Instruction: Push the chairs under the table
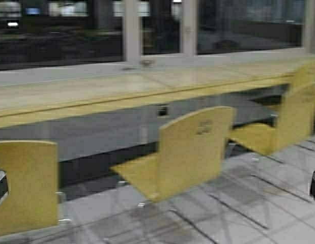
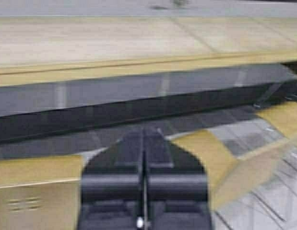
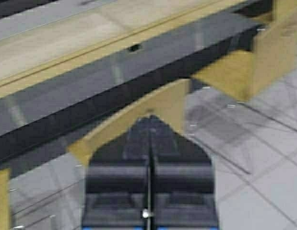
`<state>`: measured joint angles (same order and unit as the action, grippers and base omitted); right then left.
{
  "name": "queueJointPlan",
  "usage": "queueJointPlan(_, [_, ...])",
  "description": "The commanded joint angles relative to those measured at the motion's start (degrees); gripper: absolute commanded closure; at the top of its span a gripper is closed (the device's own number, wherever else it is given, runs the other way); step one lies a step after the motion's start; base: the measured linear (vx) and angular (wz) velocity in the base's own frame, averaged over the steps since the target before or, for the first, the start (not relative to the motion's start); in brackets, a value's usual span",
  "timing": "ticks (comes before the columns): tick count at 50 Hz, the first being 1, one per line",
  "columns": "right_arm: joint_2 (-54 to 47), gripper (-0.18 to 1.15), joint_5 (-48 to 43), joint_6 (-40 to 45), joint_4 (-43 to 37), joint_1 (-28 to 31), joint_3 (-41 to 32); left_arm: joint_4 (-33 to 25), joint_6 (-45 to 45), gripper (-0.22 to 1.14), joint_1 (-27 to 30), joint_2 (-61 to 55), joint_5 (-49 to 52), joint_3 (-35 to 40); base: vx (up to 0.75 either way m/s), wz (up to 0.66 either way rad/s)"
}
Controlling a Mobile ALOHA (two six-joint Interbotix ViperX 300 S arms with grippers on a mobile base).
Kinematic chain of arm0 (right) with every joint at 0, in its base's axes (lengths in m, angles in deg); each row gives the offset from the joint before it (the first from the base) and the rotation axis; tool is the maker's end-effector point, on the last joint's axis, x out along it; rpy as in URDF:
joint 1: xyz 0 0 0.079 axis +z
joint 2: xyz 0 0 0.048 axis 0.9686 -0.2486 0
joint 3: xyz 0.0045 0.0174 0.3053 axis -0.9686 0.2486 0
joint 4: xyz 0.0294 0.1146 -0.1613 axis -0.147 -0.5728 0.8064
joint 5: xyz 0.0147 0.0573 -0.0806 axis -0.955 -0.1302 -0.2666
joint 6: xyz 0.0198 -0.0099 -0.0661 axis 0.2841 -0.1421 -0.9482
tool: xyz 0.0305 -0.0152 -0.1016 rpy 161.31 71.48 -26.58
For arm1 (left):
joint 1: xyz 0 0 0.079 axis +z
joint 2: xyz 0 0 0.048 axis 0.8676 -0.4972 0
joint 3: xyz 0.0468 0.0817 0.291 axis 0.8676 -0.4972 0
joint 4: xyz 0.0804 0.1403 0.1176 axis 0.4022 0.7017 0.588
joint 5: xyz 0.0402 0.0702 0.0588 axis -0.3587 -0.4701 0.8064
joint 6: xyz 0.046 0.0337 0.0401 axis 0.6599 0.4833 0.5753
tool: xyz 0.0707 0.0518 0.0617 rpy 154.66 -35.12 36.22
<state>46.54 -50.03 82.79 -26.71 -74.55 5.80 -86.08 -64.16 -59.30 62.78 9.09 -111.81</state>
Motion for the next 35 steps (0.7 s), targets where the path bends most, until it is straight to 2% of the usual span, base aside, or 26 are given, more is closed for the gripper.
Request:
queueJointPlan(1, [-0.5, 0.93, -0.1, 0.1, -0.1, 0.2, -0.8, -0.1, -0.4, 0.89, 0.1, -0.3, -0.4, 0.6, 0.15, 0.54])
queueJointPlan(28, [-4.6, 0.93, 0.3, 0.4, -0.2, 0.2, -1.4, -0.1, -3.3, 0.89, 0.0, -3.6, -0.6, 2.6, 0.13, 0.43])
queueJointPlan(35, [-6.3, 0.93, 2.5, 3.3, -0.8, 0.2, -1.5, -0.1, -3.9, 0.89, 0.0, -4.2, -0.6, 2.1, 0.12, 0.34])
